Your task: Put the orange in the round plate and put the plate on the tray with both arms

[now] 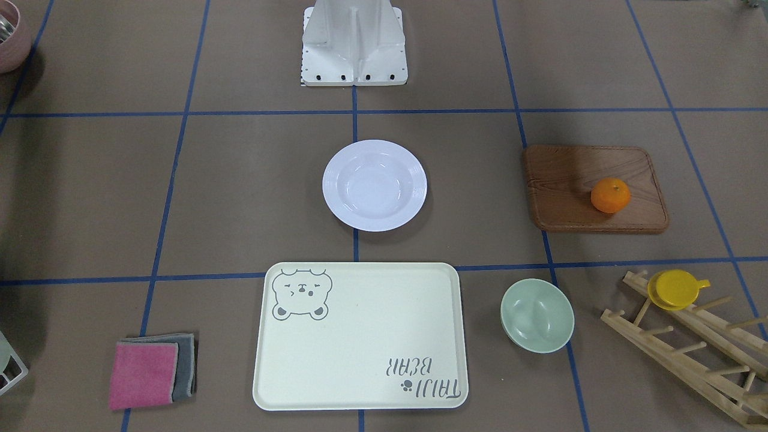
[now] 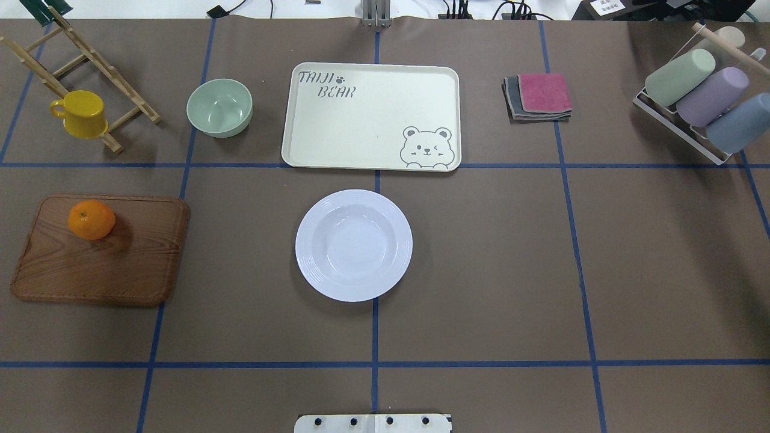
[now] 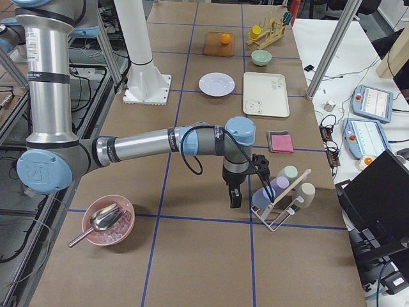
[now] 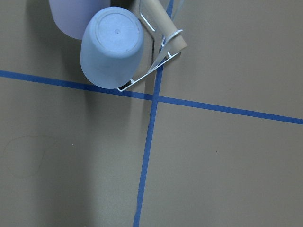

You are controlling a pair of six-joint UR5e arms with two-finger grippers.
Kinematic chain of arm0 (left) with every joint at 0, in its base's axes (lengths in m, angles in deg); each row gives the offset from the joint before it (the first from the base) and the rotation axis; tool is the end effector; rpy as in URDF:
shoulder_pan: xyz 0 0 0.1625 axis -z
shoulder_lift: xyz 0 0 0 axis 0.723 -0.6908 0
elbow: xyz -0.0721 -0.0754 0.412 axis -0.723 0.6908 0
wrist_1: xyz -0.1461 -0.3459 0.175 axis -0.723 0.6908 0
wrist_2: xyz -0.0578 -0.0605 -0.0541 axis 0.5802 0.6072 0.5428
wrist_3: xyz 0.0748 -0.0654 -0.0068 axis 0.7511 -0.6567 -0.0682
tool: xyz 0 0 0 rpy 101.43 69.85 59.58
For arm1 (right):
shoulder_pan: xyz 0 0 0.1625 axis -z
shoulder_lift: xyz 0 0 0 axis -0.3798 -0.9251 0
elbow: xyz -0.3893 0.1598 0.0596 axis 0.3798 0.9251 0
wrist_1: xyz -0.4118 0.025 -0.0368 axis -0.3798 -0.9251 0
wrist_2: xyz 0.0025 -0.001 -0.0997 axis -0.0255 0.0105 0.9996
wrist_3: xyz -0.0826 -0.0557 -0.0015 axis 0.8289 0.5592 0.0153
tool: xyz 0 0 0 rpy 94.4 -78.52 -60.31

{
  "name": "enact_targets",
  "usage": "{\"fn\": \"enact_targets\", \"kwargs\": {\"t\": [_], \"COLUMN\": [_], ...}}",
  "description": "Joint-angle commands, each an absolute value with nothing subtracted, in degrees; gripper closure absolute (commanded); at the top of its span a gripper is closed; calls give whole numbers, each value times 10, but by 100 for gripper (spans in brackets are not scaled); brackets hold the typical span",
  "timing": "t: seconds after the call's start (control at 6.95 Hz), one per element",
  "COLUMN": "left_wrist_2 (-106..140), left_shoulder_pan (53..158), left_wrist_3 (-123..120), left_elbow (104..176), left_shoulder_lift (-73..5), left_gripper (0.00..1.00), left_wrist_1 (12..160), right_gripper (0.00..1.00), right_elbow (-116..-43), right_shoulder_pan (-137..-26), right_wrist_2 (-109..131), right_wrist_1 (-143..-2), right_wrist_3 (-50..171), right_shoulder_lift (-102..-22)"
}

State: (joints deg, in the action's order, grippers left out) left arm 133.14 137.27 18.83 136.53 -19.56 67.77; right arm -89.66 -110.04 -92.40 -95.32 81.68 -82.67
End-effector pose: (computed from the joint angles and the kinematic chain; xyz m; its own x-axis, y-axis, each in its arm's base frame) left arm -0.0686 -0.5409 0.6146 0.6724 0.2258 -0.7049 -0.0499 0.9640 0.2613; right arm 0.0553 -0.4843 0.5782 0.8007 -0.1426 0.5819 0.1020 0.9895 0.1021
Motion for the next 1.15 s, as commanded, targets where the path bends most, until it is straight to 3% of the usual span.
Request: {"fn": "enact_targets", "kwargs": {"t": [0.0,0.72,1.01], "left_wrist_2": [1331,1325,1324], "left_shoulder_pan": [1373,1373,1314], "left_wrist_3": [187,181,33], "left_elbow": [1368,1372,1438], "left_shoulder_lift": [-196,-202,-203], "left_gripper": [2,2,2], "left_wrist_1": [678,678,684], "right_gripper": [0,0,0], "right_elbow": [-896,-892,-893], "right_shoulder_pan": [-1100,-1100,-1100], "right_wrist_2": [-926,-955,-953], "right_wrist_1": [-952,-966,-966], "right_wrist_3": [816,815,814], "right_shoulder_lift": [-829,-826,-821]}}
